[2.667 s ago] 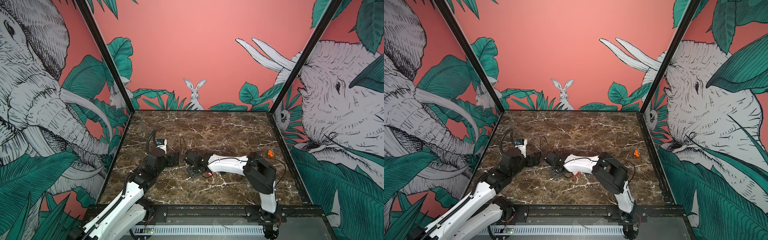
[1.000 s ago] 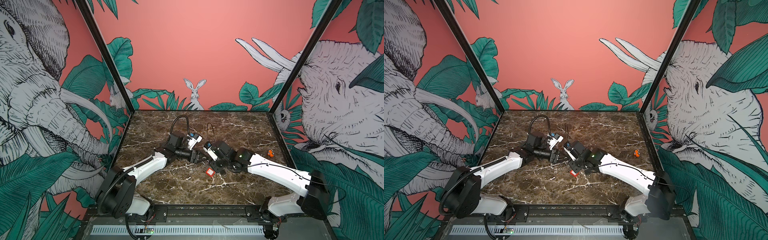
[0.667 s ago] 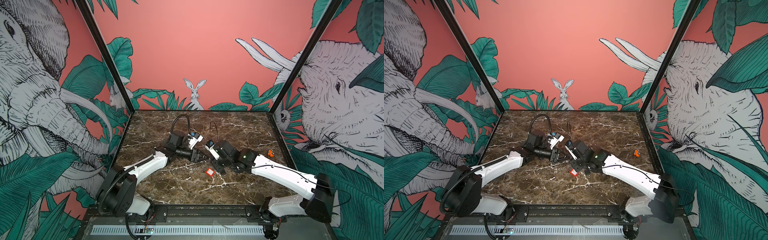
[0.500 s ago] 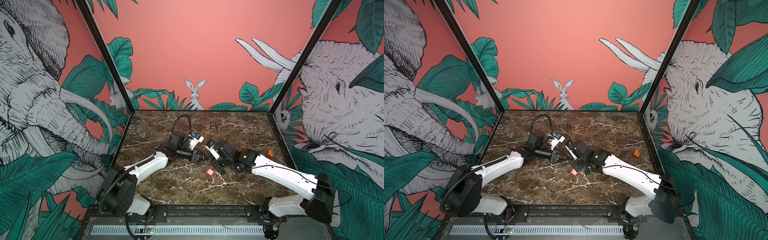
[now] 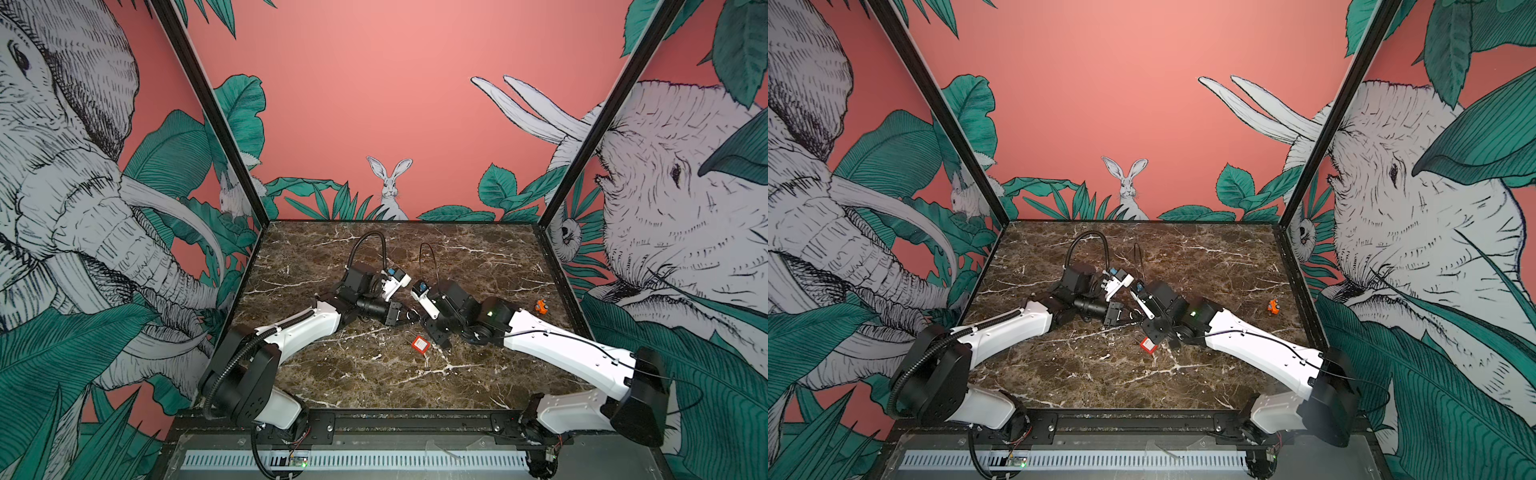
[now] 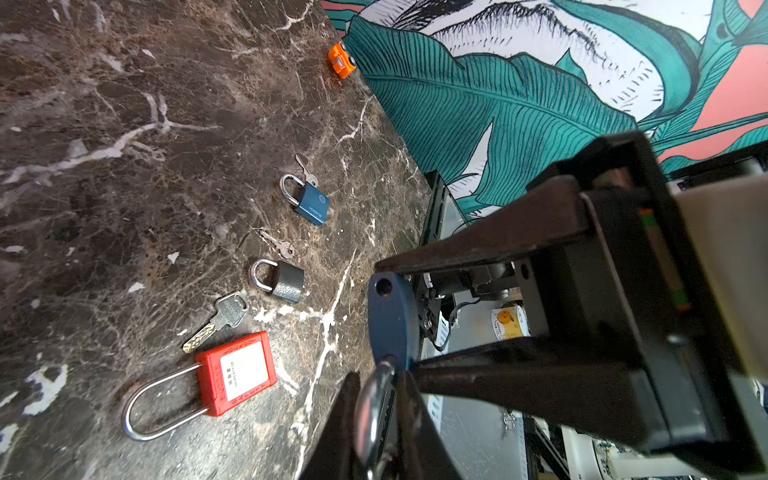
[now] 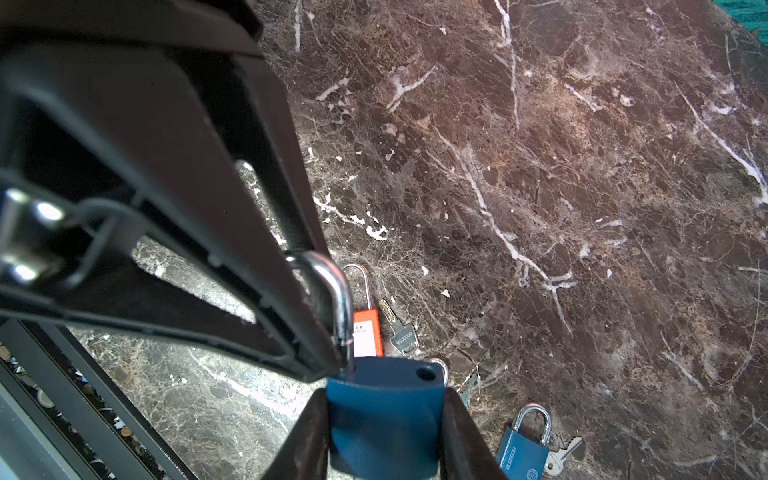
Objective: Lock with the key
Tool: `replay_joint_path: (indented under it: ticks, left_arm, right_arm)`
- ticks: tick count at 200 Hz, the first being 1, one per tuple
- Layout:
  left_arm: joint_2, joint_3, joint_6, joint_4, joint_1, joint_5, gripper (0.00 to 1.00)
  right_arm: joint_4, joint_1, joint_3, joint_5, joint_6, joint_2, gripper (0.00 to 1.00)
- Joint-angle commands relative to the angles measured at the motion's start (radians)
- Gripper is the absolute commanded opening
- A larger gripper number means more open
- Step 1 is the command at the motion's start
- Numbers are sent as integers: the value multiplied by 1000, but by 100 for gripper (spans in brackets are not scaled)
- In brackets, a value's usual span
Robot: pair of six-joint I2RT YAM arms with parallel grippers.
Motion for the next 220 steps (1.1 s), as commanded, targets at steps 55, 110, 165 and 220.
replay_joint_path:
  ticks: [55, 110, 165, 220]
  left_arm:
    - [1, -4, -97, 158, -9, 11, 0]
    - [-38, -18, -270, 326, -9, -64, 0]
    - [-165, -110, -682, 655, -11, -336, 0]
    - [-206, -90, -778, 699, -24, -317, 0]
  right_arm:
    - [97, -20, -25, 31, -6, -42, 7]
    - [309, -79, -179, 24, -18, -247, 58]
    - [679, -82, -429, 76, -199, -565, 54]
    - [725, -84, -423, -94, -311, -659, 51]
